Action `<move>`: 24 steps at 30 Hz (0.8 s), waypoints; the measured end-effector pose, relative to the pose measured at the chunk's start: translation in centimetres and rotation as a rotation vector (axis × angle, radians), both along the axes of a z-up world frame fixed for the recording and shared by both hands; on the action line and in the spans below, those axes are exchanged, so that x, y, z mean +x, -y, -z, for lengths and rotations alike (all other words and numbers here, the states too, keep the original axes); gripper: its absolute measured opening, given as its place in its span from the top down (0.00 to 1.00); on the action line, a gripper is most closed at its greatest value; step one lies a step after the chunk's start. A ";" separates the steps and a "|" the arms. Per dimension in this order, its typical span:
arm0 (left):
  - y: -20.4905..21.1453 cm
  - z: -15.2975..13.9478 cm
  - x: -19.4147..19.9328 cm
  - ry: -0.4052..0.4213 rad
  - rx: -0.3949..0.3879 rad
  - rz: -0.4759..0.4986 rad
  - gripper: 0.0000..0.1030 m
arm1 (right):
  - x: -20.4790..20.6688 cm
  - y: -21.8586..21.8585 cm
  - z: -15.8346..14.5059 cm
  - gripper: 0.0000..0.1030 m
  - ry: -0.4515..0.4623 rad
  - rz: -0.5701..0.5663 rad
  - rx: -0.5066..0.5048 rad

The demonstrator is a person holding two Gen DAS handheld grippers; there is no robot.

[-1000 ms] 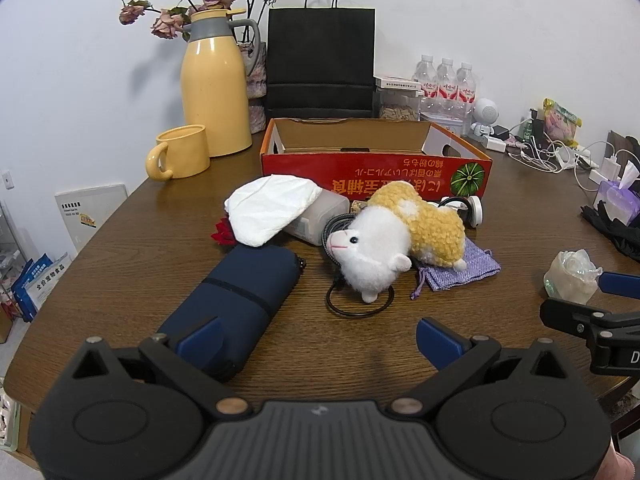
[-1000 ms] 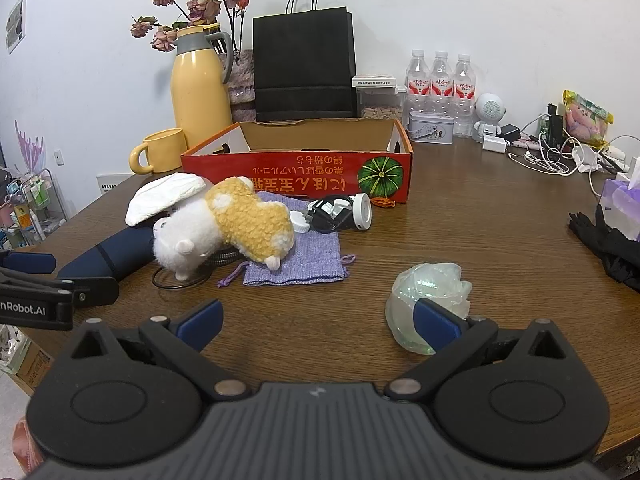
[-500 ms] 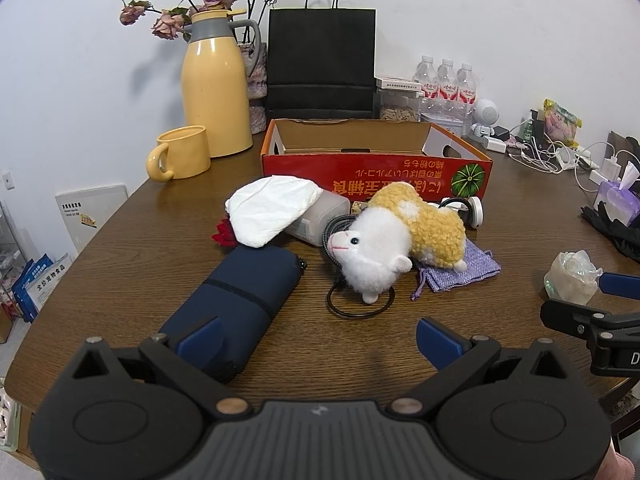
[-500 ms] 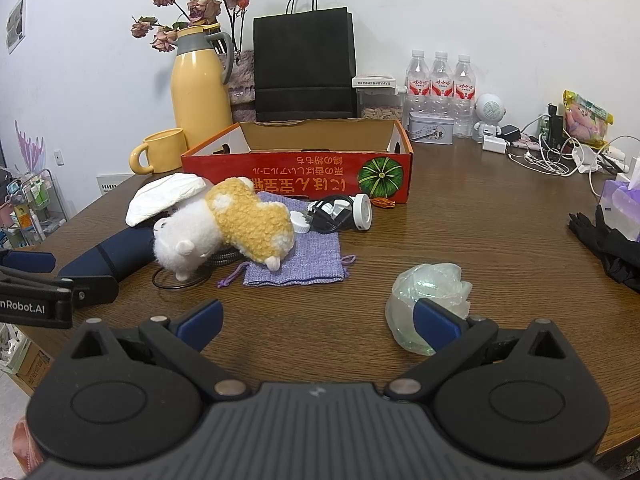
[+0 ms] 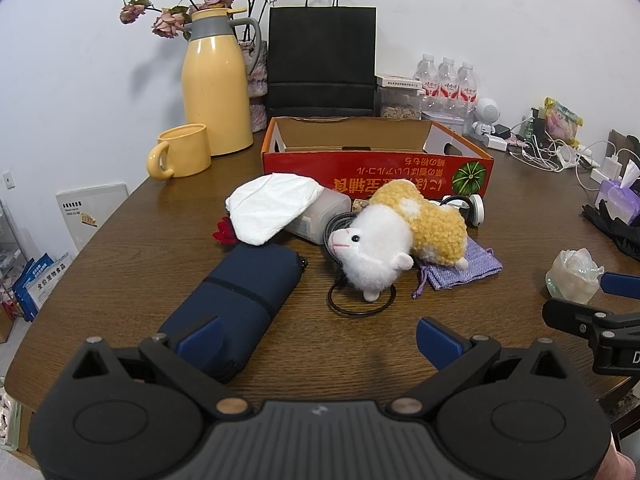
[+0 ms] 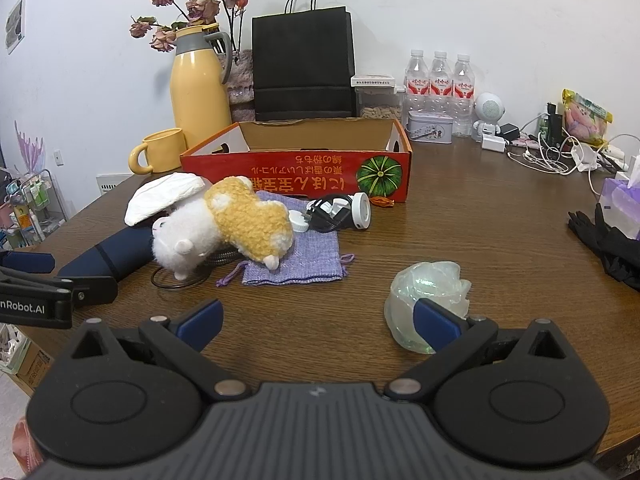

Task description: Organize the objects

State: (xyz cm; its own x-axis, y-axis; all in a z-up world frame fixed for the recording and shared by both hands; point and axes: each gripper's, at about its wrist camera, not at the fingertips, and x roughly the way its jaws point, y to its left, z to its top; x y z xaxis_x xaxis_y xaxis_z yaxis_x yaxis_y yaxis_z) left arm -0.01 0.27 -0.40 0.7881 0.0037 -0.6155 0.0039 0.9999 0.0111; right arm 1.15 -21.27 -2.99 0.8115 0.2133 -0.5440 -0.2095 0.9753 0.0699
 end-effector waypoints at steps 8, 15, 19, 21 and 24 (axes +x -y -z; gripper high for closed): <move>-0.2 0.2 0.3 0.002 0.003 -0.010 0.00 | 0.3 0.5 0.3 0.00 -0.005 0.011 -0.001; -0.8 0.3 1.1 0.008 0.010 -0.025 0.00 | 1.1 1.1 0.8 0.00 -0.009 0.038 -0.009; -1.5 0.6 1.8 0.002 0.014 -0.048 0.00 | 1.8 1.5 1.4 0.00 -0.019 0.054 -0.016; -1.9 0.7 2.2 -0.002 0.018 -0.055 0.00 | 2.1 1.7 1.6 0.00 -0.023 0.059 -0.019; -2.5 0.9 2.8 -0.010 0.020 -0.058 0.01 | 2.7 2.0 2.0 0.00 -0.029 0.068 -0.025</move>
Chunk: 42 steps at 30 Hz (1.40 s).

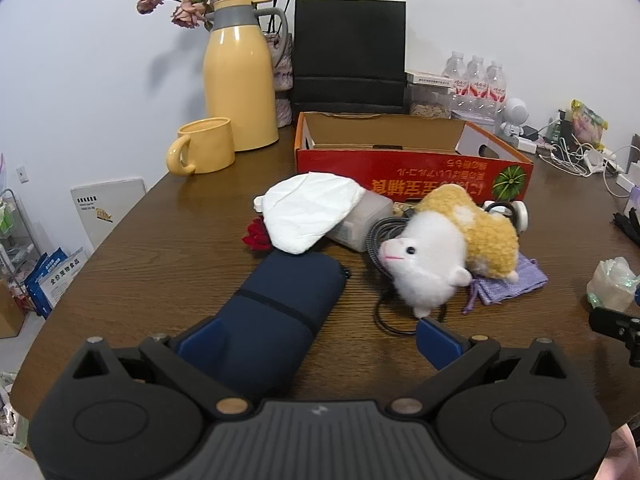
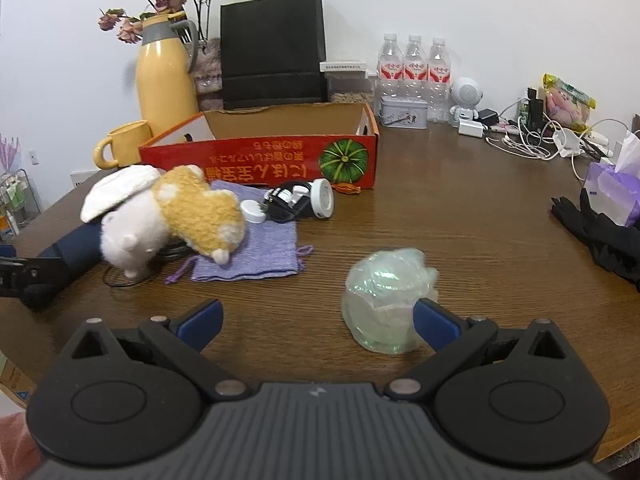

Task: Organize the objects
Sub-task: 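Grasp the navy pouch with the left tool while the right tool grasps the clear plastic bag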

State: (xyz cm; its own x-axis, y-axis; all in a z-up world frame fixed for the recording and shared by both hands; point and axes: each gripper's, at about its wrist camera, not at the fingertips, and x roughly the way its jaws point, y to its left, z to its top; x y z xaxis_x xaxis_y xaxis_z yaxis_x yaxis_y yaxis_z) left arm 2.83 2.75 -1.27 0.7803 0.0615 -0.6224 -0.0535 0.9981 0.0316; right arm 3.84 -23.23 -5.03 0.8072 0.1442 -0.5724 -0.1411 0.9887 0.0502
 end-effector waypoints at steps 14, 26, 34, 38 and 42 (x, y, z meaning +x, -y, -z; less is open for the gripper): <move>-2.6 1.8 3.1 -0.040 0.021 -0.044 0.03 | 3.0 0.9 2.0 0.00 -0.026 0.007 -0.006; -3.4 3.4 5.6 -0.084 0.010 0.009 0.16 | 4.8 0.9 2.5 0.08 -0.004 -0.021 -0.007; -3.9 3.8 6.1 -0.086 -0.019 0.032 0.07 | 5.8 1.1 2.7 0.24 -0.009 -0.023 0.021; -4.2 3.8 6.0 -0.057 -0.026 0.034 0.25 | 5.8 1.5 2.7 0.49 0.001 -0.026 0.048; -4.3 3.4 5.1 -0.043 -0.060 0.025 0.33 | 5.5 1.8 2.6 0.57 0.016 -0.028 0.071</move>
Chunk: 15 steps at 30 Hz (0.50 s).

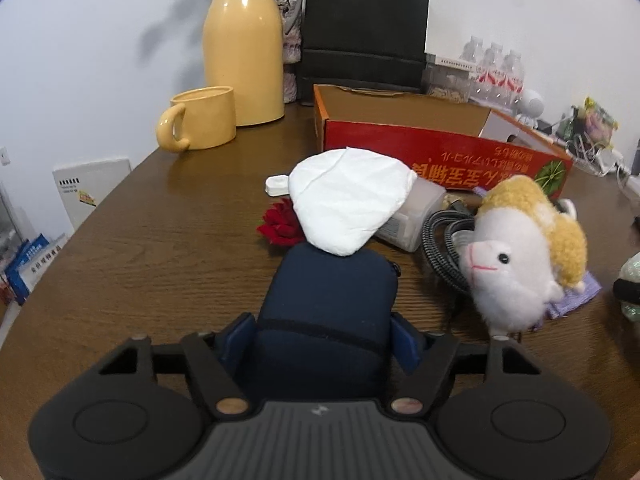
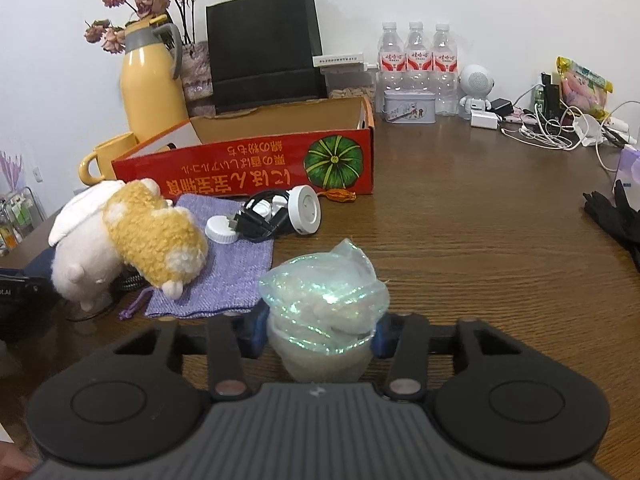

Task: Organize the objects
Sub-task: 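Grasp the navy pouch with the left tool while the right tool grasps the clear plastic bag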

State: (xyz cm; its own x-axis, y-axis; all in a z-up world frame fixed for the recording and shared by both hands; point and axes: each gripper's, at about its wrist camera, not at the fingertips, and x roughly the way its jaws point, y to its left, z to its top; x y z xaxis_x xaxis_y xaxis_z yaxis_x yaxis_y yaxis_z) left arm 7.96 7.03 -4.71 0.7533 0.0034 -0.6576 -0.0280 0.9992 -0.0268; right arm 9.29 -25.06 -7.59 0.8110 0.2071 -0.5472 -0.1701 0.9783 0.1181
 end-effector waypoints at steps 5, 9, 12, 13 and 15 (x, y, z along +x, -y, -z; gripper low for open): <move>0.4 -0.1 -1.2 0.013 0.004 -0.009 0.34 | -0.5 -0.2 -0.3 0.59 0.015 -0.016 0.005; 0.3 -0.6 -2.0 0.021 0.004 -0.015 0.35 | -1.0 -0.4 -0.5 0.60 0.027 -0.024 0.009; 0.2 -1.2 -2.4 0.027 0.000 -0.007 0.35 | -1.3 -0.5 -0.8 0.60 0.036 -0.025 0.010; 0.1 -1.5 -2.6 0.029 -0.008 -0.003 0.35 | -1.4 -0.6 -0.9 0.60 0.042 -0.029 0.011; 0.2 -2.2 -2.8 0.043 -0.006 -0.002 0.36 | -1.6 -0.8 -1.3 0.60 0.054 -0.039 0.012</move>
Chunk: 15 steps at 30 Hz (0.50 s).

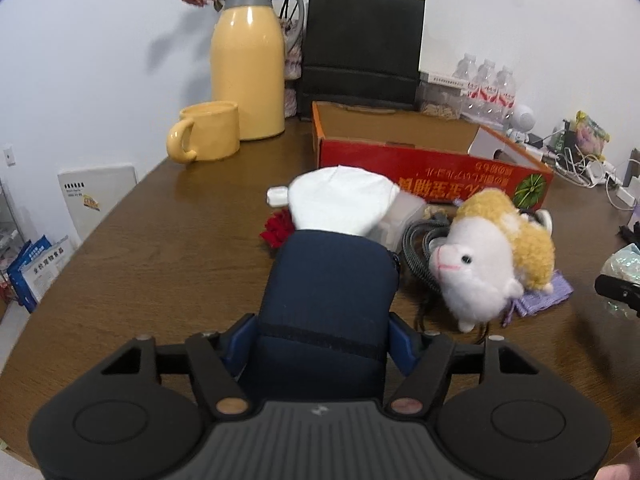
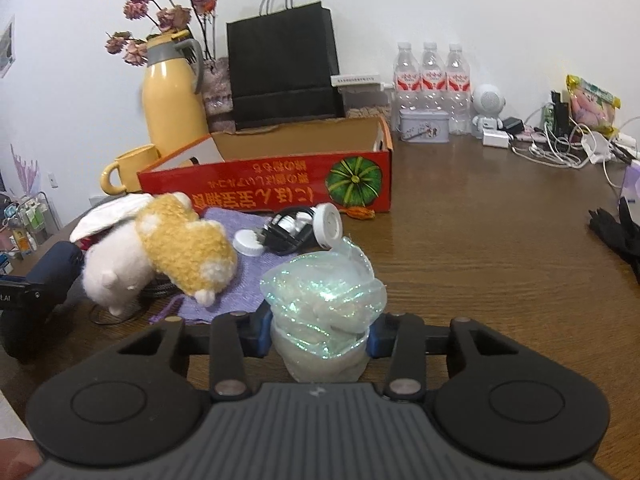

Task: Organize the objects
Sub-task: 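Grasp the navy pouch with the left tool while the right tool grasps the clear plastic bag, then carry the navy pouch and plastic bag into the box and open both tools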

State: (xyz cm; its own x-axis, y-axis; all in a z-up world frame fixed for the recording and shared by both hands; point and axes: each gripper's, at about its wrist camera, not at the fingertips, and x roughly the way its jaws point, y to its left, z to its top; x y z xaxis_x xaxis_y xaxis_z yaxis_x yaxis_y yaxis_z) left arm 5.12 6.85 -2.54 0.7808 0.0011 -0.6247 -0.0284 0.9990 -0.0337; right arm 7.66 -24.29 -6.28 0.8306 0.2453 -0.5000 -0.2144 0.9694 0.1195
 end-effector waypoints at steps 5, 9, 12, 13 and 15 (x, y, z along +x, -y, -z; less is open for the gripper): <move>0.3 -2.0 -0.5 0.052 0.002 0.009 0.36 | -0.3 -0.5 -1.2 0.60 0.037 -0.017 0.002; 0.9 -3.5 0.0 0.077 -0.001 0.020 0.36 | -0.1 -1.0 -2.2 0.60 0.060 -0.034 0.000; 1.7 -4.6 1.0 0.084 -0.014 0.030 0.36 | 0.4 -1.6 -3.0 0.60 0.080 -0.043 -0.003; 1.9 -5.0 1.4 0.085 -0.019 0.036 0.36 | 0.6 -1.8 -3.2 0.60 0.085 -0.045 -0.008; 2.5 -5.7 2.2 0.091 -0.022 0.046 0.36 | 1.1 -2.2 -3.8 0.60 0.096 -0.048 -0.013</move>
